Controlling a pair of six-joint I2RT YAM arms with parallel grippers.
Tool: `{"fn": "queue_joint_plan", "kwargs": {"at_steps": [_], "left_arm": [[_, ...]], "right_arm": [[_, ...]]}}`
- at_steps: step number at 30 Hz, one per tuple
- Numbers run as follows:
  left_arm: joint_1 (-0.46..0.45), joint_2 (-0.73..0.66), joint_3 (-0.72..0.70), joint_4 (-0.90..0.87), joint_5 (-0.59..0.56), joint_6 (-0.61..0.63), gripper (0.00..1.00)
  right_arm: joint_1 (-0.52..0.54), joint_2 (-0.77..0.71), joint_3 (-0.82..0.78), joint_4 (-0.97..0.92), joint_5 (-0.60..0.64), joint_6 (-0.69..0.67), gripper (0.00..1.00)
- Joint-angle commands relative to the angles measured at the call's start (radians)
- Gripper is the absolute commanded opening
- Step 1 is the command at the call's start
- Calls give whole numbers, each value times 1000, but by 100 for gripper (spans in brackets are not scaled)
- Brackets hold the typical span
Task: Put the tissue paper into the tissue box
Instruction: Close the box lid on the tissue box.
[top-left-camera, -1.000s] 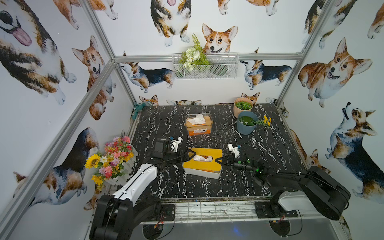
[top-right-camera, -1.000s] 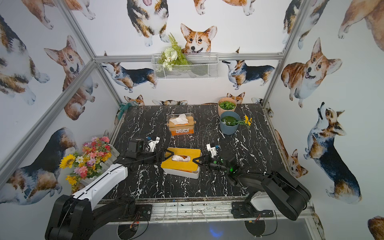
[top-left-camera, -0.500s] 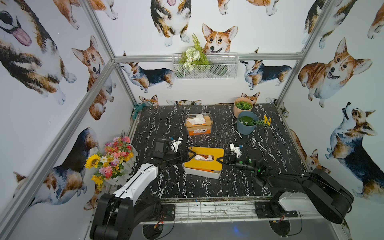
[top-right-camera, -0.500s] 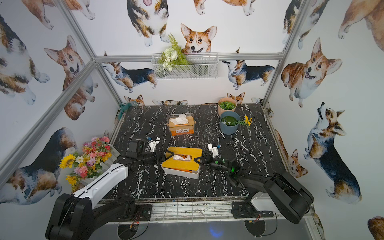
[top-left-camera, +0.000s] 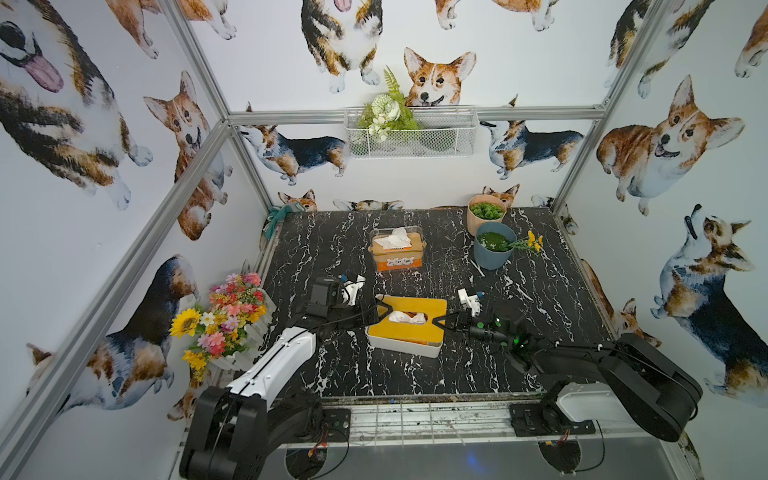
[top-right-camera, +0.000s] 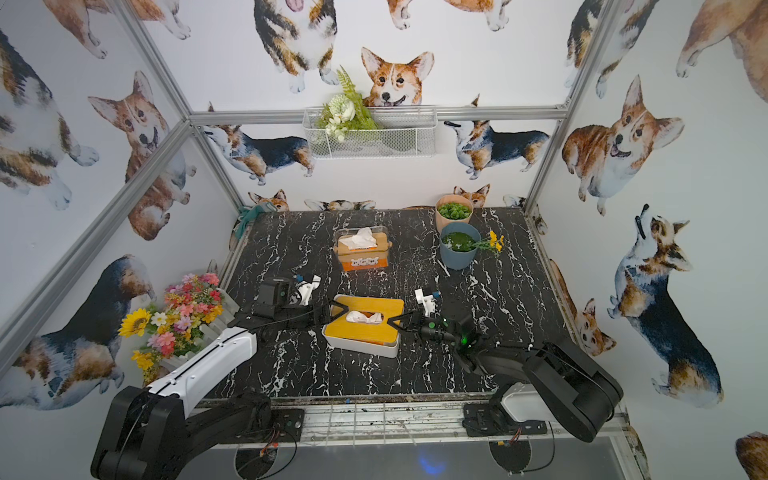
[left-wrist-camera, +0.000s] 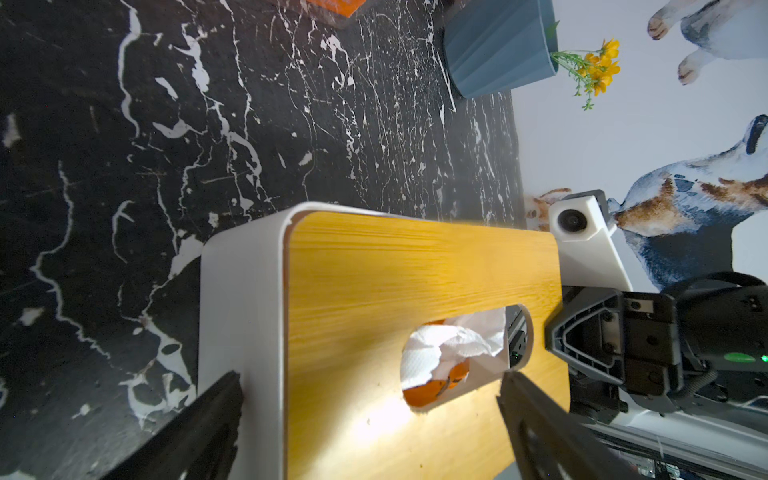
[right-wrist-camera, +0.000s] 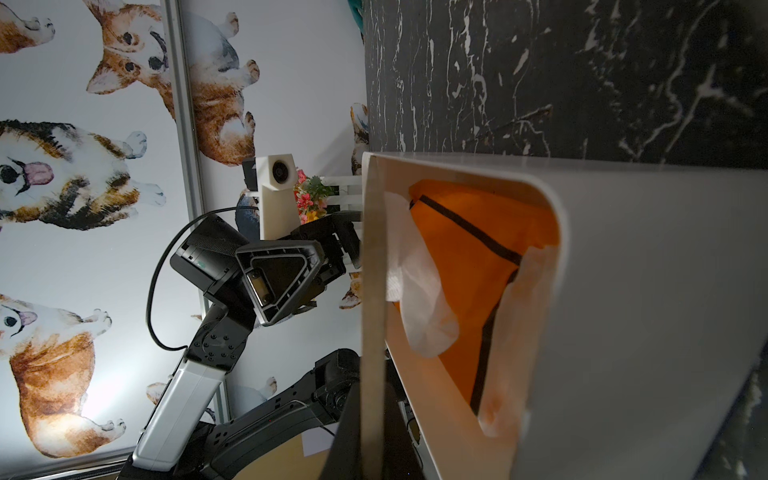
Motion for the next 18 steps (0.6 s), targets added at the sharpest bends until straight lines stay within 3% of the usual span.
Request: {"fn": "queue_joint_plan", "kwargs": {"at_steps": [1, 18], "left_arm": [[-2, 3, -3, 24, 9, 6, 100], [-6, 6, -10, 29, 6, 5, 100]], "right_arm": [[6, 4, 0, 83, -12, -4, 0], [18, 16, 4, 121, -16, 4, 0]]}}
